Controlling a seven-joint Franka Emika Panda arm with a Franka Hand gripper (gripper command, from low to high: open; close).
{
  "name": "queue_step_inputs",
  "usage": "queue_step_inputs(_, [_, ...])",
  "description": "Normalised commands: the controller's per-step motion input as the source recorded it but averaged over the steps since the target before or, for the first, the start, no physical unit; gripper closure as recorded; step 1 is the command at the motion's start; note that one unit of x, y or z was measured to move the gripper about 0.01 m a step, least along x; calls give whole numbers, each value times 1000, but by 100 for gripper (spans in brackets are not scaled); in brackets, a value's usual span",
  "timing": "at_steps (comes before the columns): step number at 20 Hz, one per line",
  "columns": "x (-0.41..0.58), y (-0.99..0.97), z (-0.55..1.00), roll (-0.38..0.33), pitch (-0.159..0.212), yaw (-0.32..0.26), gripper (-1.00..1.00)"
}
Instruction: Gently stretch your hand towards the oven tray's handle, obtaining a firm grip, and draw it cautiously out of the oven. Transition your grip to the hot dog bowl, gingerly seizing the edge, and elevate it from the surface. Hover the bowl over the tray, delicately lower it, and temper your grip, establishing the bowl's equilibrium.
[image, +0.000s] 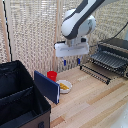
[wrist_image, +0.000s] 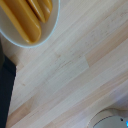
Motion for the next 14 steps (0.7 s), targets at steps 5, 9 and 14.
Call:
queue_step_inputs(5, [-141, 13, -458, 0, 0, 32, -100])
queue_step_inputs(9, [-171, 0, -424, 0, 0, 88, -100])
queue_step_inputs(14, [-167, -34, -323, -8, 0, 119, -100])
